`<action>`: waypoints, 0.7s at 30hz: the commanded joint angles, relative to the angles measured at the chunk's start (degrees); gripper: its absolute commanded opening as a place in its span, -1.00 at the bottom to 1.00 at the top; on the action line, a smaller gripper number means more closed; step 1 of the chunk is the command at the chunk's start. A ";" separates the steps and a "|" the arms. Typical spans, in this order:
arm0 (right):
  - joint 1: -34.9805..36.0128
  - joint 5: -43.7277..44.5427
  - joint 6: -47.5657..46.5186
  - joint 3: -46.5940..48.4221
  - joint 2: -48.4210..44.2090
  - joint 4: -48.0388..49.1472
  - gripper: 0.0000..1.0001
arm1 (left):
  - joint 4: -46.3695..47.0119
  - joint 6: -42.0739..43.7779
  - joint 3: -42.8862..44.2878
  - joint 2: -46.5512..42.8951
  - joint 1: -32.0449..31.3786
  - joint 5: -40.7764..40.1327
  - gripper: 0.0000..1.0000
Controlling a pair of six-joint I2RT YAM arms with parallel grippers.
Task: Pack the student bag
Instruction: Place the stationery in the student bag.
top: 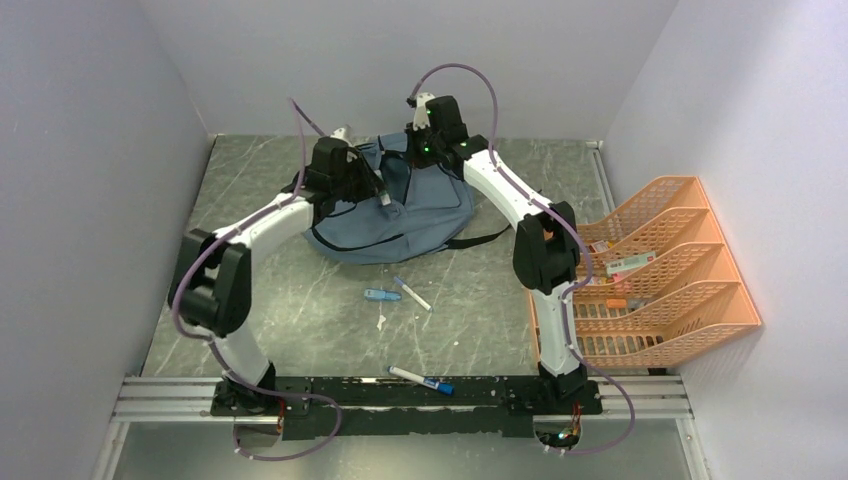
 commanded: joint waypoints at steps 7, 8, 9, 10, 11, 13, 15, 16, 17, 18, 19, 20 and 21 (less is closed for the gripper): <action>0.11 -0.02 -0.31 -0.66 -3.70 2.39 -1.00 | 4.90 -1.02 9.10 9.00 0.70 5.35 -0.69; 0.18 -0.08 -0.25 -0.74 -3.69 2.46 -1.00 | 4.83 -1.03 9.79 9.61 0.74 5.34 -0.69; 0.22 -0.13 -0.23 -0.72 -3.63 2.44 -1.00 | 4.81 -1.14 10.30 10.13 0.78 5.21 -0.69; 0.34 -0.13 -0.30 -0.70 -3.60 2.40 -1.00 | 5.08 -1.42 10.88 10.63 0.82 5.31 -0.69; 0.37 -0.13 -0.31 -0.70 -3.53 2.45 -1.00 | 5.36 -1.62 11.43 11.18 0.81 5.55 -0.69; 0.47 -0.13 -0.31 -0.49 -3.44 2.23 -1.00 | 5.85 -2.24 12.65 12.45 0.74 6.13 -0.69; 0.57 -0.13 -0.22 -0.44 -3.39 2.20 -1.00 | 6.20 -3.09 13.70 13.94 0.74 6.85 -0.68; 0.63 -0.13 -0.22 -0.44 -3.43 2.22 -1.00 | 6.14 -3.38 14.13 14.78 0.74 7.21 -0.68; 0.70 -0.13 -0.22 -0.37 -3.43 2.25 -1.00 | 6.26 -3.63 14.60 15.51 0.74 7.67 -0.68; 0.65 -0.13 -0.22 -0.35 -3.43 2.21 -1.00 | 6.46 -3.89 14.63 16.10 0.68 8.13 -0.68; 0.73 -0.18 -0.22 -0.27 -3.36 2.20 -1.00 | 7.01 -4.09 14.53 16.55 0.61 8.39 -0.66; 0.75 -0.21 -0.18 -0.26 -3.35 2.20 -1.00 | 7.43 -4.25 14.54 16.95 0.53 8.61 -0.65; 0.81 -0.30 -0.14 -0.26 -3.39 2.21 -1.00 | 7.48 -4.21 14.67 17.39 0.36 8.69 -0.62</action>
